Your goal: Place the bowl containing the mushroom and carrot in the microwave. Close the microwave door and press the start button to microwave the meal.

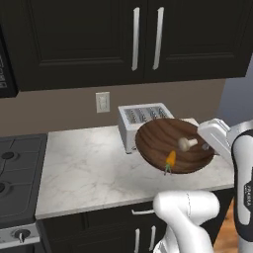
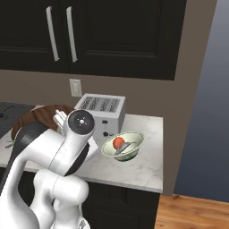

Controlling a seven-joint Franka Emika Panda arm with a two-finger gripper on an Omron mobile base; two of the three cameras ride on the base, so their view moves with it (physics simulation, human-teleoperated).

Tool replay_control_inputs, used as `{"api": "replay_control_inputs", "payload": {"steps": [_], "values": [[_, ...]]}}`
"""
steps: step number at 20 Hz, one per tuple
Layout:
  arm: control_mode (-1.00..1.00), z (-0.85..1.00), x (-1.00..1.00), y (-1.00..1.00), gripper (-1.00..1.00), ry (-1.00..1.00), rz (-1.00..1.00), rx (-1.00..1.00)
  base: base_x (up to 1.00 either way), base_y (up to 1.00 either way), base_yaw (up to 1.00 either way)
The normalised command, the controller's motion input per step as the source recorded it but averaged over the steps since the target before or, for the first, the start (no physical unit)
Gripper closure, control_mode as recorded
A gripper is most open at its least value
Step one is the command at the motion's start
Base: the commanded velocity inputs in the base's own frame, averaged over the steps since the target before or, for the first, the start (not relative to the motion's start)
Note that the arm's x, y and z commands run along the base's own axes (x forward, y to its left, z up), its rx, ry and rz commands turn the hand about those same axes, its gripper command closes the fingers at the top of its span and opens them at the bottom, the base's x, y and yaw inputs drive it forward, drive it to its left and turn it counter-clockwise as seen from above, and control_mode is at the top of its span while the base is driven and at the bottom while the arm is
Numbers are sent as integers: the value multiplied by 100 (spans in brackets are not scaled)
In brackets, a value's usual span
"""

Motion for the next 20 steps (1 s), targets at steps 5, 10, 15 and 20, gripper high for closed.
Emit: {"api": "replay_control_inputs", "payload": {"steps": [5,10,15,20], "values": [[100,0,0,0,100,0,0,0,-30,10,19],[100,0,0,0,100,0,0,0,-56,51,33],[100,0,0,0,100,0,0,0,-50,83,35],[100,0,0,0,100,0,0,0,-7,100,26]]}}
